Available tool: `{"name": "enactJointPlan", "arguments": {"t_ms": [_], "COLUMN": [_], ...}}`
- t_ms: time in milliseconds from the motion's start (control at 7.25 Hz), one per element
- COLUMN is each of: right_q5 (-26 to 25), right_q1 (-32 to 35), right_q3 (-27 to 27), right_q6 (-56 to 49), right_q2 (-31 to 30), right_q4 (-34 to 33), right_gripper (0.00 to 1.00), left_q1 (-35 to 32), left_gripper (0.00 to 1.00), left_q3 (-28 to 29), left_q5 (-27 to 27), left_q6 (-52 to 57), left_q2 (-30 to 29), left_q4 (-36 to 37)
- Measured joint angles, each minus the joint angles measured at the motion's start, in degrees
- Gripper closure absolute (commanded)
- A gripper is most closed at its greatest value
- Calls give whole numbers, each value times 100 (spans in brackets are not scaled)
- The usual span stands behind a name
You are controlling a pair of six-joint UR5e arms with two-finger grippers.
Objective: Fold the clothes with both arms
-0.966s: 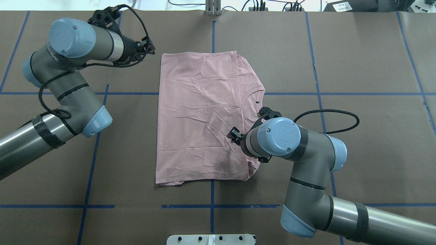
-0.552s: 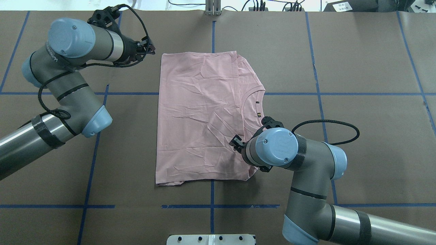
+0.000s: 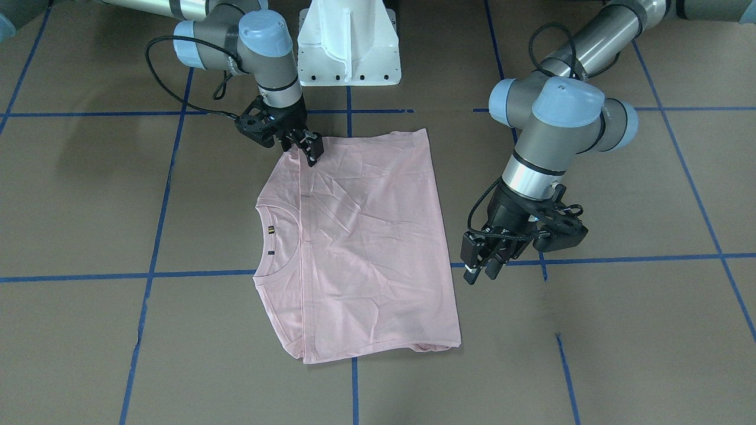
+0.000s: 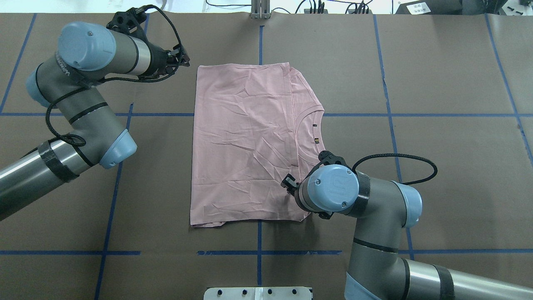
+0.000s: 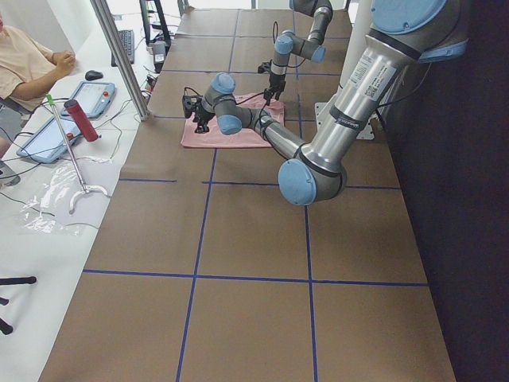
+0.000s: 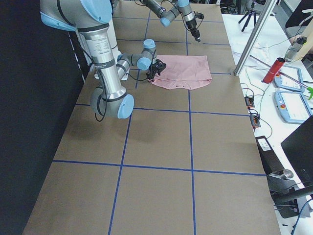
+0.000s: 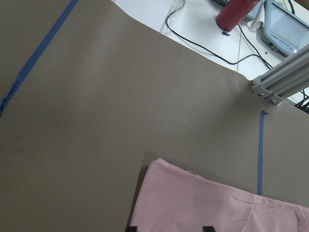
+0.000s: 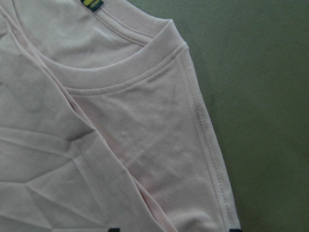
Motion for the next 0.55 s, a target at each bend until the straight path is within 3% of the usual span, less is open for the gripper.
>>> {"name": "enactJointPlan", "arguments": {"t_ms": [138,552], "right_q5": [-1,5], "right_q1": [-19,-28], "right_q3": [1,-3], "right_q6": [1,-9], "right_q2": [3,-1], "right_q4": [-13,-19], "right_gripper": [96,100], "left_q1": [0,0], "left_gripper": [45,45], "left_q3": [0,-5], "left_q5": [0,0], "left_q6": [0,-3], "left_q2": [0,0], "left_q4": [0,0]}}
